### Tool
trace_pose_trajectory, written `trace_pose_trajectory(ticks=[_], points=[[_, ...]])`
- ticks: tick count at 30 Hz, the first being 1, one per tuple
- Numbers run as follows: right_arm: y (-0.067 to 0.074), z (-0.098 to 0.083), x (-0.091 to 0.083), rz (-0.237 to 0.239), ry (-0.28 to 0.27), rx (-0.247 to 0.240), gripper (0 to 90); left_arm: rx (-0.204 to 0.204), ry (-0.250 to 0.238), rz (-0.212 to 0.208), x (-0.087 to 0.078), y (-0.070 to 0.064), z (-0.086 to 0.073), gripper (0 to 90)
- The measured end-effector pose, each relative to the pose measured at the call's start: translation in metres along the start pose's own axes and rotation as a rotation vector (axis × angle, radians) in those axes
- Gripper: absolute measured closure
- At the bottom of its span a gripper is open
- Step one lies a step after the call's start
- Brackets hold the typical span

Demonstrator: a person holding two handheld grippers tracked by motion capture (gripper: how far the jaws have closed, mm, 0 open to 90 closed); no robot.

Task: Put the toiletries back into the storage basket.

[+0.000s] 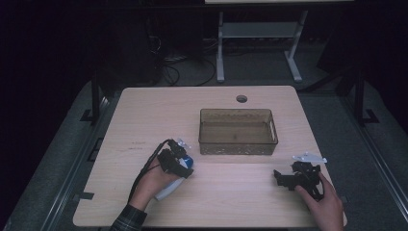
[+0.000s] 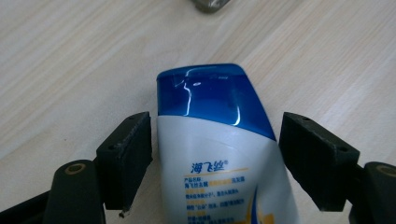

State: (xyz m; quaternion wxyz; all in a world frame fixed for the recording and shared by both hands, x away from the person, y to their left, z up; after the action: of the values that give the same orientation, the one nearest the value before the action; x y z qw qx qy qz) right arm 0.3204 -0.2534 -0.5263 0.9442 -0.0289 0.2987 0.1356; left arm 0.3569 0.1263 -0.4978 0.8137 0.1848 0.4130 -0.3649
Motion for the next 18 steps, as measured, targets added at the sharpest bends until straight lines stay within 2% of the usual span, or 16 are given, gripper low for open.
trace_pose_trajectory(ticks=[3,18], points=[[0.0000,0.0000,0.0000,0.000,0.000,0.000,0.0,0.000,0.014,0.000,0.0035,-0.0008,-0.0021,25.7],[0.0000,0.0000,0.0000,0.000,0.000,0.000,0.0,-0.010,0.019,0.012,0.0019,-0.0021,-0.0018,32.4]])
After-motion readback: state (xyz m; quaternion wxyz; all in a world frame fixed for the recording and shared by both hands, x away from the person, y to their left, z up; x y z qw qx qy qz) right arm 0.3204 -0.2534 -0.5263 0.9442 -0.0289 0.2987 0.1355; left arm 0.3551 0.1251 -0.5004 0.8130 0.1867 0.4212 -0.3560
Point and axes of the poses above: each handheld gripper's, and its own axes: x roughly forward along the jaws, z roughly out of its top, y roughly to its left, the point moved 6 cm from there along x, roughly forward along the jaws, and after that the axes turned 11 degrees about -y, right-handed, at the moved point
